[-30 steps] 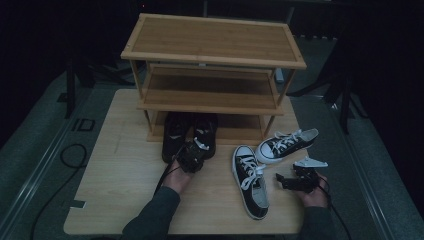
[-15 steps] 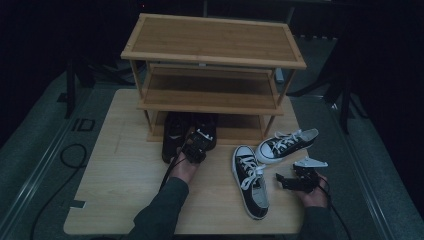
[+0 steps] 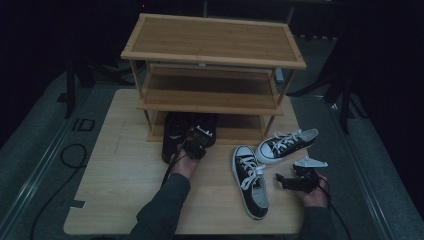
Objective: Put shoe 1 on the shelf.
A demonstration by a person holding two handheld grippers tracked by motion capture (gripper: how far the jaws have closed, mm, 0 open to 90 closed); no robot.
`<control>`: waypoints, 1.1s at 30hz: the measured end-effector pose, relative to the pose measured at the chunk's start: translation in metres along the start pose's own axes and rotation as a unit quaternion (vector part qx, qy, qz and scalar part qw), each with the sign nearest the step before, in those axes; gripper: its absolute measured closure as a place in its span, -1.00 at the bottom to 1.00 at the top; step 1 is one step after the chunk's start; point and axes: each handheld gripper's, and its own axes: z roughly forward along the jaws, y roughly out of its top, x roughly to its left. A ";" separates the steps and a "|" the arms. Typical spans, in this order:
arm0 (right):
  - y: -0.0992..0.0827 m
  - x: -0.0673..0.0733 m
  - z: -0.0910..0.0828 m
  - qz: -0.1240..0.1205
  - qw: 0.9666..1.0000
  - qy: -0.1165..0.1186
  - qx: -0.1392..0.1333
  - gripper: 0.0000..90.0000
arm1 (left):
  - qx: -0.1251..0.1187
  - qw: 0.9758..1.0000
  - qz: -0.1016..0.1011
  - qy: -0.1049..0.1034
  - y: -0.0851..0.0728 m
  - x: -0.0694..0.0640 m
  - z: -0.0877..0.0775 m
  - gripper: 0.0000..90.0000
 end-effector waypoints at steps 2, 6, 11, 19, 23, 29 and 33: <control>0.000 0.000 0.000 0.000 1.000 0.000 0.000 -0.69 | -0.003 1.000 0.000 -0.002 -0.001 0.000 -0.002 0.96; 0.000 0.000 0.000 0.000 1.000 0.000 0.000 -0.69 | -0.009 1.000 0.005 -0.003 -0.005 0.001 -0.009 0.96; 0.000 0.000 0.000 0.000 1.000 0.000 0.000 -0.69 | -0.015 1.000 0.011 -0.011 -0.014 0.001 -0.018 0.95; 0.000 0.000 0.000 0.000 1.000 0.000 0.000 -0.69 | -0.034 0.998 0.005 -0.046 -0.030 0.008 -0.028 0.95; 0.000 0.000 0.000 0.000 1.000 0.000 0.000 -0.69 | -0.038 0.998 0.004 -0.051 -0.036 0.010 -0.031 0.95; 0.000 0.000 0.000 0.000 1.000 0.000 0.000 -0.69 | -0.039 0.998 0.007 -0.058 -0.048 0.010 -0.036 0.95; 0.000 0.000 0.000 0.000 1.000 0.000 0.000 -0.69 | -0.041 0.997 0.007 -0.058 -0.058 0.011 -0.041 0.93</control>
